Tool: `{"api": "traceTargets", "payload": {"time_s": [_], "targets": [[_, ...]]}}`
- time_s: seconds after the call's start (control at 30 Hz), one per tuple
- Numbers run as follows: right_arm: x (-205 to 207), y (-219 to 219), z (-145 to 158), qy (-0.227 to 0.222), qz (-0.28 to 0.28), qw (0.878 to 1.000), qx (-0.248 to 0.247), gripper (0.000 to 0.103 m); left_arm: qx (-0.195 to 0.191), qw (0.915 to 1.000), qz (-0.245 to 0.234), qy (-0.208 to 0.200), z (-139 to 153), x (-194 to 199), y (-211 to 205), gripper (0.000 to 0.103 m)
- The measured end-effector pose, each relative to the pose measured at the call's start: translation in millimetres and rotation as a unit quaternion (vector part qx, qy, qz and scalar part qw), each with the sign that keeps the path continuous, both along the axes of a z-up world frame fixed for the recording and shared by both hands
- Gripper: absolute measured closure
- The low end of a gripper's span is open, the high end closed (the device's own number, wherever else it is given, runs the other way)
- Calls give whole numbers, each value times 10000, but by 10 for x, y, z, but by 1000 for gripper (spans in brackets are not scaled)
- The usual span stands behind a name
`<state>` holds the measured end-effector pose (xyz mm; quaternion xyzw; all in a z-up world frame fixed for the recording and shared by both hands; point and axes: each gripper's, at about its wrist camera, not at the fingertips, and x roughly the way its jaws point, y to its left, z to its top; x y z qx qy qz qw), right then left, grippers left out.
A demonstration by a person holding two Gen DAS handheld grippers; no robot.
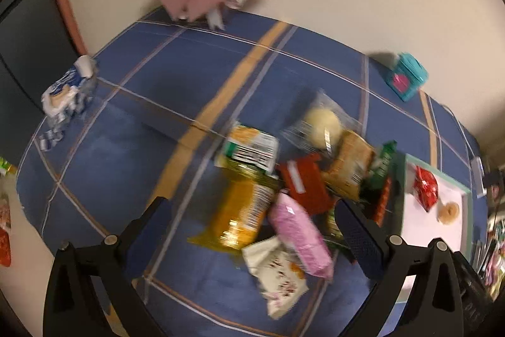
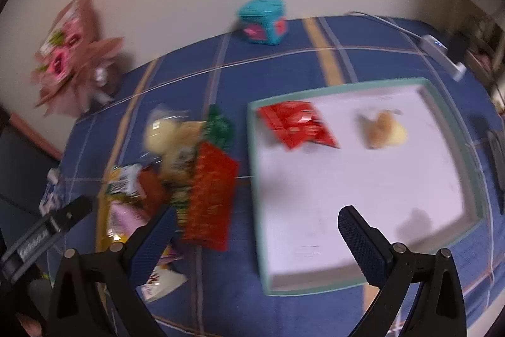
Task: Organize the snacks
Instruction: 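Withdraw both tools from the tray back toward the snack pile, then grasp the long red stick pack with the right tool while the left tool grasps the yellow bag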
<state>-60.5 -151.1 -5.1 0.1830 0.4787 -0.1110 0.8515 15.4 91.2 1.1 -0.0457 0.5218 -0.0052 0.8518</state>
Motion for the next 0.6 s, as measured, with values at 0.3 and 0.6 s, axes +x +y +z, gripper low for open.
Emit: {"api": "traceTargets", "payload": {"time_s": [0.3, 0.6], "targets": [[253, 559, -94, -58, 703, 9975, -103, 0, -320, 9979, 499, 258, -106, 96, 378, 0], [507, 641, -519, 318, 898, 9954, -86, 0, -307, 9922, 513, 1092, -669, 312, 292, 0]]}}
